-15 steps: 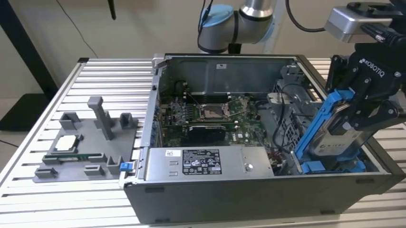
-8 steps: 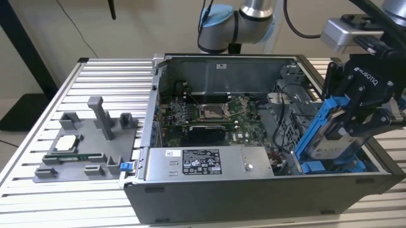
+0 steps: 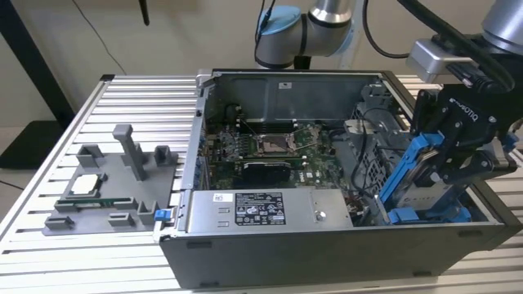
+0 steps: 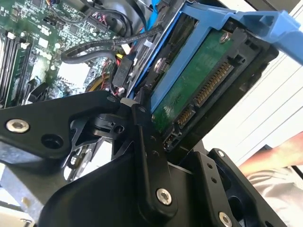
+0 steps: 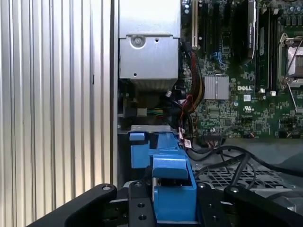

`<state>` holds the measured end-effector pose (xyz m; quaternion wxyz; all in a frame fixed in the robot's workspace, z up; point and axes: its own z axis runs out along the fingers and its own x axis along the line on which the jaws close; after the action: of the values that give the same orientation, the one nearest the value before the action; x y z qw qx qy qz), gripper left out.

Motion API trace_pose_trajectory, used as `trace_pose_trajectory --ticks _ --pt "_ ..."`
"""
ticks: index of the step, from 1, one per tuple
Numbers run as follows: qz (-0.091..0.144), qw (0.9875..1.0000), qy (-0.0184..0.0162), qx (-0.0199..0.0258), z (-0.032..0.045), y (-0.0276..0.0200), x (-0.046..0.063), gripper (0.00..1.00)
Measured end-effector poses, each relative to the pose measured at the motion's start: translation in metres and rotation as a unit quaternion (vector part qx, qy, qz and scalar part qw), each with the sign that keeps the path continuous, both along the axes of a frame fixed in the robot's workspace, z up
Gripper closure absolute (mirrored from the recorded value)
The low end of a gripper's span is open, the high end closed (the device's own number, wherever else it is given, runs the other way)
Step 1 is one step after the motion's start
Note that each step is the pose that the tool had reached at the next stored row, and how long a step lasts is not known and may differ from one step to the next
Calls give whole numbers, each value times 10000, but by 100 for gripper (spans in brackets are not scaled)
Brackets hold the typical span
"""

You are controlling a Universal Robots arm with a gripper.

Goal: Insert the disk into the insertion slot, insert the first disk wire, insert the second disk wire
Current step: 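Insert the disk into the insertion slot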

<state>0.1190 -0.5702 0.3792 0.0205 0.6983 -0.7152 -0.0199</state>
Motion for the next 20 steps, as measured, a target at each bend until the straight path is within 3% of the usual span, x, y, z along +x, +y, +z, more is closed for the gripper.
trace_pose_trajectory --ticks 19,20 --pt "0 10000 0 0 -28 0 0 100" --pt "0 10000 0 -1 -28 0 0 0"
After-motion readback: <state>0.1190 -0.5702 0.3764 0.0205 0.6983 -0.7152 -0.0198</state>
